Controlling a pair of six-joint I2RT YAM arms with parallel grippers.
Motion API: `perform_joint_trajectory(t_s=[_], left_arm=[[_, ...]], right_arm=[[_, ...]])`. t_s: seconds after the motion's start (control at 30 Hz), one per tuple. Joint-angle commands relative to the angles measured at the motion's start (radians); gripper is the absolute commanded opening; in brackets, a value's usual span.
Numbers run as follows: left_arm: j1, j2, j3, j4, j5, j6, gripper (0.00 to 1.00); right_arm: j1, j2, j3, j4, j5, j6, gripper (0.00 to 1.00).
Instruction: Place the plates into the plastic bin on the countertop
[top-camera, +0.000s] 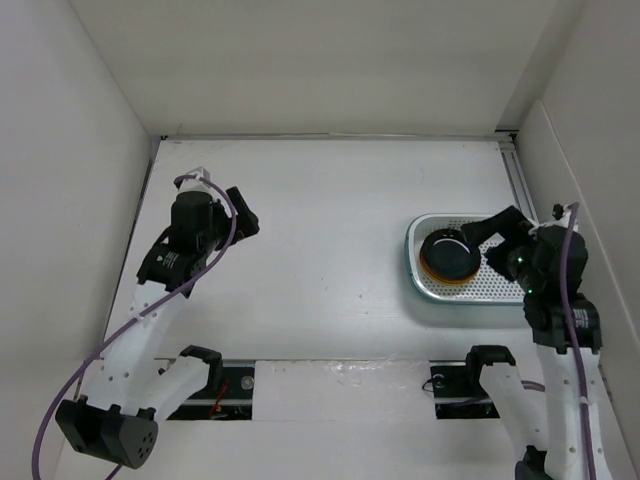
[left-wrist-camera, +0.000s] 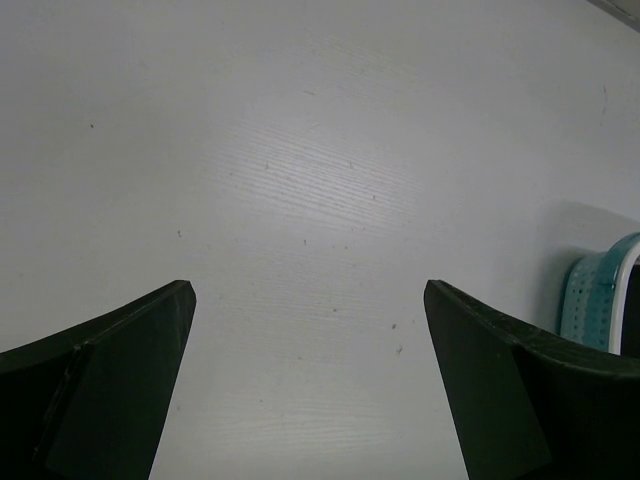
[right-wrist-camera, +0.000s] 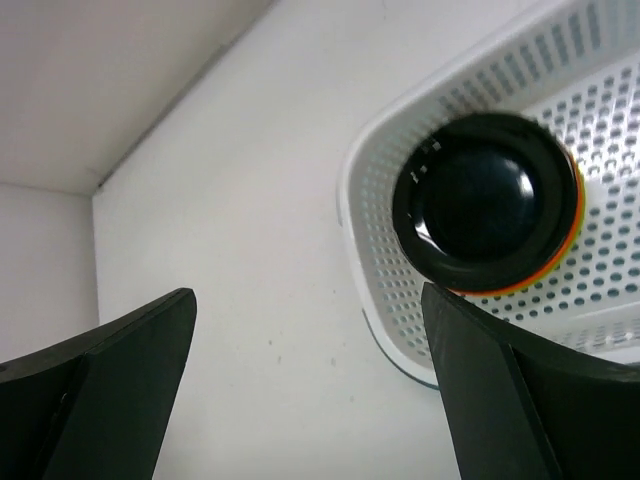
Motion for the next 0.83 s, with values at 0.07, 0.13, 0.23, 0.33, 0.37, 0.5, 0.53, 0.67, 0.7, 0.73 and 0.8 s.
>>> perform_joint_trajectory(t_s=[0.07,0.13,0.23,0.33,0.37,0.5,0.53,0.67,0.7,0.73,0.8], left_arm=[[0.001,-0.099,0.159,-0.101,-0.115,0.004,0.99],[0.001,-0.151,0.196,-0.149,-0.134,-0.005,0.99],[0.001,-0.219,0.249,-0.180,-0.123,-0.005,0.99],[0.001,-0.331,0.260,-0.180,-0.100,-0.016,0.99],[0.001,-0.390,0.260,-0.180,-0.090,-0.029,0.99],[0.001,-0.537,0.228,-0.158,-0.090,-0.051,0.99],[0.001,-0.562,0.214,-0.149,-0.090,-0.065,0.99],[0.001,-0.645,0.205,-0.140,-0.099,-0.074,0.99],[0.001,-0.645,0.205,-0.140,-0.099,-0.074,0.99],[0.001,-0.656,0.205,-0.149,-0.111,-0.074,0.99],[0.001,-0.656,0.214,-0.160,-0.111,-0.074,0.99]], right_arm=[[0.096,0.009,0.328,-0.191,0.108,-0.132,1.00],[0.107,-0.027,0.460,-0.269,0.142,-0.161,1.00],[0.142,-0.061,0.630,-0.367,0.201,-0.171,1.00],[0.192,-0.072,0.733,-0.441,0.236,-0.171,1.00],[0.193,-0.081,0.748,-0.457,0.247,-0.171,1.00],[0.222,-0.101,0.779,-0.504,0.256,-0.180,1.00],[0.231,-0.101,0.779,-0.516,0.268,-0.180,1.00],[0.254,-0.127,0.779,-0.527,0.290,-0.180,1.00],[0.254,-0.136,0.779,-0.527,0.290,-0.180,1.00],[0.263,-0.136,0.779,-0.527,0.290,-0.180,1.00],[0.263,-0.136,0.779,-0.527,0.290,-0.180,1.00]])
